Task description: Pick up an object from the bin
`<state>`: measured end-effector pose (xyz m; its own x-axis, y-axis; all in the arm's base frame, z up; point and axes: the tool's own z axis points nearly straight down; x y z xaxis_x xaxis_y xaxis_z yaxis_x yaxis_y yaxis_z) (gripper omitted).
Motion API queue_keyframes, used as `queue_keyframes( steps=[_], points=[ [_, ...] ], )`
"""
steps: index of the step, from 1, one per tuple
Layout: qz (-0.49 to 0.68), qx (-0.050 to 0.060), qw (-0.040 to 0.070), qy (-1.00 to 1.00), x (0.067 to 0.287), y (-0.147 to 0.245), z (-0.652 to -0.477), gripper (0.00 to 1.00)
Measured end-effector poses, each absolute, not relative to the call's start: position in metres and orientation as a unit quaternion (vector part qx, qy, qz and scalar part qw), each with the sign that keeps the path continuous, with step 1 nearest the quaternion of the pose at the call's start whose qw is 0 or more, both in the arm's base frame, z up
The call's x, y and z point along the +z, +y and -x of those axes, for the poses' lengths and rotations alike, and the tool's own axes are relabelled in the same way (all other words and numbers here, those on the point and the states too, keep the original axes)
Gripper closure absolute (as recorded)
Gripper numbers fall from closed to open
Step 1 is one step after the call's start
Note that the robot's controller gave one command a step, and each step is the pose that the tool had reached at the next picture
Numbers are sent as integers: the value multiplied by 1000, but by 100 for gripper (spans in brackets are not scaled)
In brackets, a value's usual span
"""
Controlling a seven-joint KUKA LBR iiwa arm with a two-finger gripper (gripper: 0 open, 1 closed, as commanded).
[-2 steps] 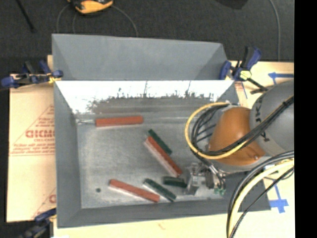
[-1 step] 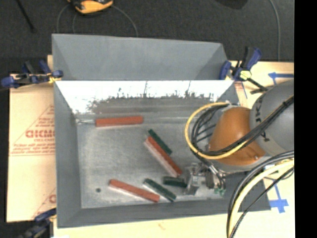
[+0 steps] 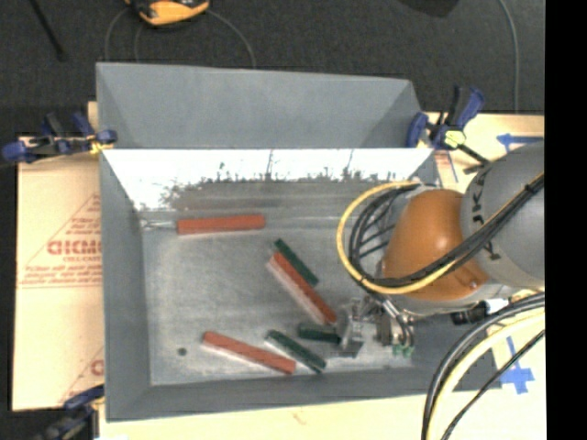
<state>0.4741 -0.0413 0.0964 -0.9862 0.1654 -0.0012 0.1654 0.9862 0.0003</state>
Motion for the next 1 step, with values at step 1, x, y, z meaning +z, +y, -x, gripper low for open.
queue_keyframes(
  steps=[1],
  points=[
    [-88,0,3,996,94,-26,-476,100]
  ],
)
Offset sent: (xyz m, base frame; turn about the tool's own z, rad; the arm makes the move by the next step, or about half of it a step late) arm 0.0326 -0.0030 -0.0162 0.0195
